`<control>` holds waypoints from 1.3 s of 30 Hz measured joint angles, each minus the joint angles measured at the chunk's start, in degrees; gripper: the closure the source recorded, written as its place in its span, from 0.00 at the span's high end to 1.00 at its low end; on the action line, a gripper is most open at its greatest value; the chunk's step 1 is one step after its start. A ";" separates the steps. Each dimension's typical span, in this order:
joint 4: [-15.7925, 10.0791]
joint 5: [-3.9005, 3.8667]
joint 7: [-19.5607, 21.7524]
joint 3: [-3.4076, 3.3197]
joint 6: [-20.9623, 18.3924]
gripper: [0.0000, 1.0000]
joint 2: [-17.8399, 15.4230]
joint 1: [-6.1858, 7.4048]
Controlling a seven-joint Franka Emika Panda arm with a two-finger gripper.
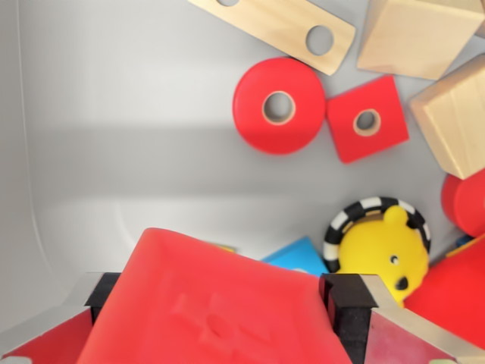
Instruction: Pick an object from the bin
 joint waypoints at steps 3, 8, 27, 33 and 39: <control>-0.01 0.59 -0.45 0.06 -1.85 0.00 -1.89 0.00; 0.01 1.35 -0.98 0.11 -4.81 0.00 -4.88 0.02; 2.61 3.24 -2.40 0.12 -16.94 0.00 -14.34 0.14; 3.82 3.50 -2.61 0.12 -20.15 0.00 -16.40 0.14; 5.06 3.66 -2.73 0.12 -23.05 0.00 -18.18 0.14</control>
